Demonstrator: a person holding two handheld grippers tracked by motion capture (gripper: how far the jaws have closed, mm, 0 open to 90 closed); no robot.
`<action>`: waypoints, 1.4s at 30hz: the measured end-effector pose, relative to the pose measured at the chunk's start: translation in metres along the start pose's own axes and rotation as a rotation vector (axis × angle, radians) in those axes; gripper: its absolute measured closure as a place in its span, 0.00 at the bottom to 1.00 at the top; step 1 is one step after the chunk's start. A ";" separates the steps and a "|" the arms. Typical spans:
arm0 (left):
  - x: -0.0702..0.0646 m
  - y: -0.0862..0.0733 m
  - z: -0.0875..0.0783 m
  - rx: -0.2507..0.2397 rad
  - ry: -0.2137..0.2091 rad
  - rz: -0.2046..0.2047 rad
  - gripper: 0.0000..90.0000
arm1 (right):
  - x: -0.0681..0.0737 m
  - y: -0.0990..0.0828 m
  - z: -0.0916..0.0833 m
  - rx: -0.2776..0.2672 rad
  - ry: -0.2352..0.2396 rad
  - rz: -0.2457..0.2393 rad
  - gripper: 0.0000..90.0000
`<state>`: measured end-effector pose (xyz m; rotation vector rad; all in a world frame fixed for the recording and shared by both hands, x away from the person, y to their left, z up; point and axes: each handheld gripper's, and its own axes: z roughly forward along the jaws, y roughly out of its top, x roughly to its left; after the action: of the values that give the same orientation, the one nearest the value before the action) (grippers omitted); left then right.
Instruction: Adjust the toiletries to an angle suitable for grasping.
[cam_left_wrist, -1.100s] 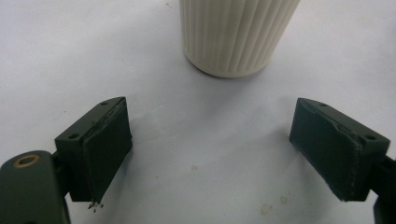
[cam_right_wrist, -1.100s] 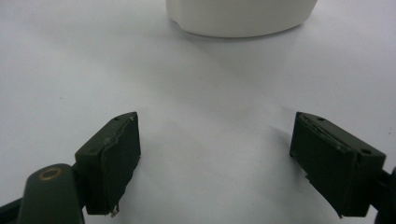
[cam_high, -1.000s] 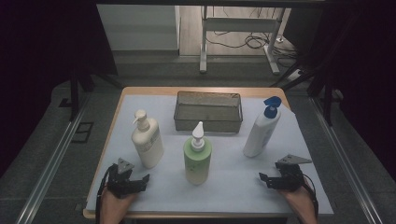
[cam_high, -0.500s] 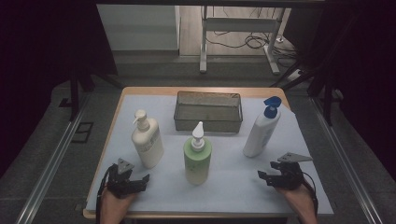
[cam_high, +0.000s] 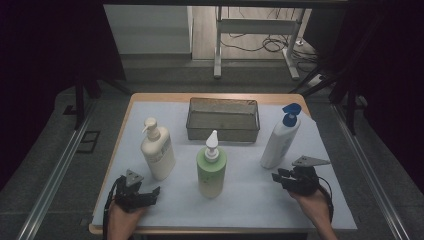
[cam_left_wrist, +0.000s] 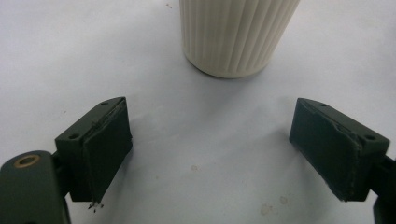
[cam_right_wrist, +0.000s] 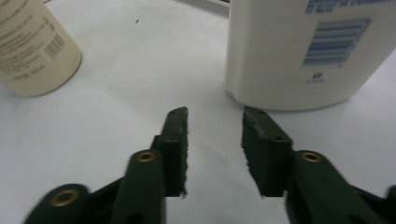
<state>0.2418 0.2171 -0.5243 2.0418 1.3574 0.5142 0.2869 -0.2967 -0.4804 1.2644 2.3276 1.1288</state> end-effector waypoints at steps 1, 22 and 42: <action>0.000 0.000 0.000 0.000 0.000 0.000 0.14 | 0.000 0.000 0.000 0.000 0.000 0.000 0.73; -0.001 0.000 0.000 -0.004 0.001 0.000 0.14 | 0.027 0.040 0.036 -0.043 -0.030 -0.009 0.99; 0.000 0.000 0.000 -0.002 0.001 0.000 0.14 | 0.036 0.047 0.067 -0.046 -0.244 -0.037 0.99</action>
<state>0.2414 0.2169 -0.5243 2.0405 1.3564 0.5169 0.3306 -0.2183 -0.4856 1.2597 2.1254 0.9514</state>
